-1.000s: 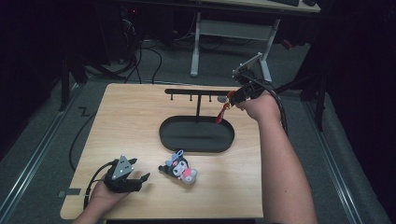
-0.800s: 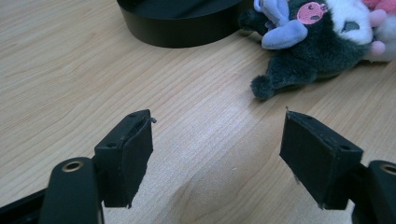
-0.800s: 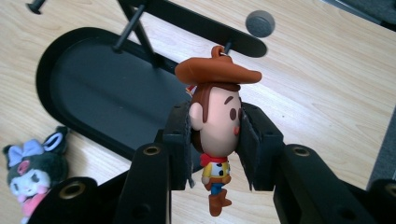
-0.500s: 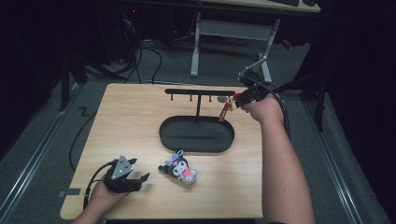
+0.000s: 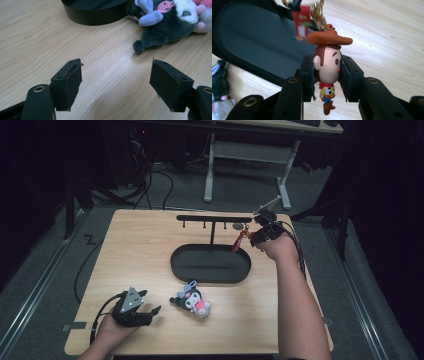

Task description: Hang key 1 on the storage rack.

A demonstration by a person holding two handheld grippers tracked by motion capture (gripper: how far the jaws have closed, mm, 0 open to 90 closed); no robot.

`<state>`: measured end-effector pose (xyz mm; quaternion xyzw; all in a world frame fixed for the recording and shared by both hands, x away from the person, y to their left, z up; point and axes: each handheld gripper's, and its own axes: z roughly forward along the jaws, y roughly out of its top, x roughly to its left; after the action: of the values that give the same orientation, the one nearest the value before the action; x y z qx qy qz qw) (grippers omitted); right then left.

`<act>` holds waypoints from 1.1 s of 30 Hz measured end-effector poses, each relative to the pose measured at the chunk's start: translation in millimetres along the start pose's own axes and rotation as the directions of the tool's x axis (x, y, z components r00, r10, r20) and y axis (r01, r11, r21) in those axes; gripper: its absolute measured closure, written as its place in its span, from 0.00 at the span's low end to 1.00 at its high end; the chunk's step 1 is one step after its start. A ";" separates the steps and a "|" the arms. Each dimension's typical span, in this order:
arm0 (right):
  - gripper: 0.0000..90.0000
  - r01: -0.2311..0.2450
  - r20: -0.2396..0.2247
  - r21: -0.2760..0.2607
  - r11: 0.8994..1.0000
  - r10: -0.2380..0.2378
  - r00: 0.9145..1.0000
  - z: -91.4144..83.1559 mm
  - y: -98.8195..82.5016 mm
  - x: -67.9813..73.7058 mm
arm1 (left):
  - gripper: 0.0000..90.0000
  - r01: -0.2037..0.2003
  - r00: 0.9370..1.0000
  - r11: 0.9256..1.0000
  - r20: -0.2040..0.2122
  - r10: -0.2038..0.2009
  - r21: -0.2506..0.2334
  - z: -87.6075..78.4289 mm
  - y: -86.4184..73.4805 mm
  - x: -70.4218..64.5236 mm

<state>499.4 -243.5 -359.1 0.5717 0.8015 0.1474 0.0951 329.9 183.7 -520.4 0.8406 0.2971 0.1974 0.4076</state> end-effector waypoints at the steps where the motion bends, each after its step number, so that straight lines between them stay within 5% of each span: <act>1: 0.74 0.002 -0.002 0.004 1.000 -0.002 1.000 3.3 -1.0 0.0 | 0.29 -0.002 1.000 1.000 0.001 0.002 0.002 0.2 -0.1 -0.1; 9: 0.61 -0.034 -0.020 -0.039 0.999 0.033 0.999 17.1 -8.0 0.4 | 0.29 -0.004 1.000 1.000 -0.001 0.004 0.000 1.0 0.4 -1.1; 15: 0.57 -0.017 -0.032 -0.058 0.998 0.015 0.999 13.6 -19.6 4.5 | 0.29 -0.005 1.000 1.000 0.000 0.005 0.009 1.2 0.2 -1.1; 23: 0.54 0.032 -0.056 -0.112 0.993 -0.038 0.998 15.2 -62.1 17.5 | 0.34 0.039 0.999 0.999 0.026 -0.039 0.016 1.5 2.0 -0.4; 33: 0.50 0.088 -0.008 -0.285 0.954 -0.095 0.995 33.6 -140.1 37.4 | 0.37 0.047 0.999 0.999 0.015 -0.047 0.028 5.9 3.3 0.0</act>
<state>373.4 -246.3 -438.4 0.5127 0.7986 0.2628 0.1743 334.4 178.7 -521.2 0.8405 0.3163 0.1771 0.4027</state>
